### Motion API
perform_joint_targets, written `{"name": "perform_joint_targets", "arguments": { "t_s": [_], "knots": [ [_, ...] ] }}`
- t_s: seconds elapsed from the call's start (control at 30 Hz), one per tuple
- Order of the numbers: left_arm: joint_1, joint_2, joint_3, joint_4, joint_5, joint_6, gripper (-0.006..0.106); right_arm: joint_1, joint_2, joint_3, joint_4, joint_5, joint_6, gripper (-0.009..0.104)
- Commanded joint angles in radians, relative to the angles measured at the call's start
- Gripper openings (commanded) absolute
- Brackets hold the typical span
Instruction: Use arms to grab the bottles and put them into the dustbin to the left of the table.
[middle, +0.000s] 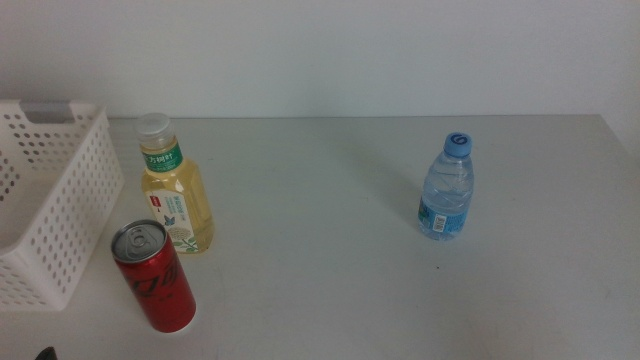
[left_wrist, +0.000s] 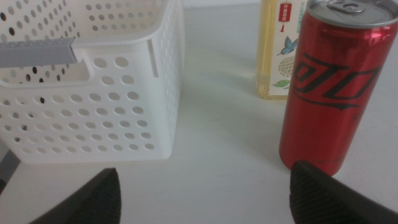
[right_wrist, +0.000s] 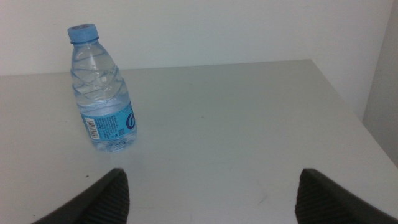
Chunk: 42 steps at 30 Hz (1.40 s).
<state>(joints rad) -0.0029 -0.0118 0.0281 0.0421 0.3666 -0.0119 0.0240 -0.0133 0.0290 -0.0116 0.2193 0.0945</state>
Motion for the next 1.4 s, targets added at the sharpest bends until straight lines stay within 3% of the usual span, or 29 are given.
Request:
{"name": "perform_joint_targets", "arguments": {
  "t_s": [0.0,0.17,0.33,0.63,0.87,1.07,1.37],
  "knots": [
    [-0.010,-0.023,0.001,-0.018,-0.075,-0.014,0.092,-0.004,-0.021,-0.010,-0.009,-0.081,-0.012,0.094],
    [-0.075,0.058,0.001,-0.066,-0.125,-0.014,0.092,-0.004,-0.021,-0.010,-0.009,-0.079,-0.012,0.094],
    [-0.234,0.230,0.001,-0.071,-0.239,-0.014,0.092,-0.004,-0.021,-0.010,-0.009,-0.079,-0.012,0.094],
    [-0.471,0.635,0.001,-0.088,-0.740,-0.014,0.092,-0.004,-0.021,-0.010,-0.009,-0.079,-0.012,0.094],
    [-0.473,1.008,0.005,-0.173,-1.181,-0.014,0.092,-0.004,-0.021,-0.010,-0.009,-0.079,-0.012,0.094],
    [-0.473,1.192,0.005,-0.234,-1.456,-0.014,0.092,-0.004,-0.021,-0.010,-0.009,-0.079,-0.012,0.094],
    [-0.473,1.237,0.005,-0.289,-1.528,-0.006,0.092,-0.004,-0.021,-0.010,-0.009,-0.079,-0.012,0.094]
  ]
}}
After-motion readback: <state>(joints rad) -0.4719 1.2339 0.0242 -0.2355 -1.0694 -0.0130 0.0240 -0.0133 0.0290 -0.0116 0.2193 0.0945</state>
